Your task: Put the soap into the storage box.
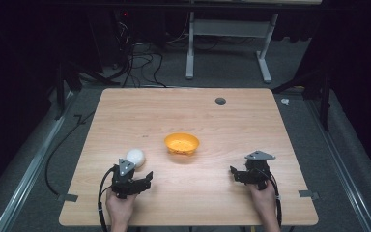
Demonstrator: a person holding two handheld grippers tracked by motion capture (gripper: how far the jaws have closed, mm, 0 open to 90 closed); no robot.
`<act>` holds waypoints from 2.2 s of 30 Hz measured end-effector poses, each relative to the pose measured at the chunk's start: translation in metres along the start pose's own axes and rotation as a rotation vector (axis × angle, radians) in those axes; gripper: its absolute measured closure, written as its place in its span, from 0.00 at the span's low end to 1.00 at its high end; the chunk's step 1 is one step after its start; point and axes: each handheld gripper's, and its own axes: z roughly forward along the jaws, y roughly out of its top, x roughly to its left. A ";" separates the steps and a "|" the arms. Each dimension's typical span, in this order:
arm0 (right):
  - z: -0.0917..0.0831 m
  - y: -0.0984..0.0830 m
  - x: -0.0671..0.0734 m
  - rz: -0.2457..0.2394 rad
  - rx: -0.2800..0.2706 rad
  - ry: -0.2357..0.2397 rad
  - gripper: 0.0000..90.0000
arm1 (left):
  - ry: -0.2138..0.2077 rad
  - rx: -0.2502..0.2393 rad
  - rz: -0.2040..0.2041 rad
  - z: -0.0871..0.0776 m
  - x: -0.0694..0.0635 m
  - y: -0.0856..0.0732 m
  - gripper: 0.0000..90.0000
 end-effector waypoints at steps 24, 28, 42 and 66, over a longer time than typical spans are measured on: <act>0.000 0.000 0.000 0.000 0.000 -0.001 0.22 | 0.105 0.047 -0.035 0.020 0.033 0.021 0.17; 0.000 0.000 0.000 0.000 0.000 -0.001 0.22 | 0.106 0.059 -0.034 0.025 0.036 0.023 0.17; 0.000 0.000 0.000 0.001 0.000 0.000 0.22 | 0.096 0.096 -0.053 0.047 0.042 0.026 0.17; 0.000 0.000 0.000 0.000 0.000 -0.001 0.22 | 0.108 0.117 -0.047 0.056 0.039 0.025 0.26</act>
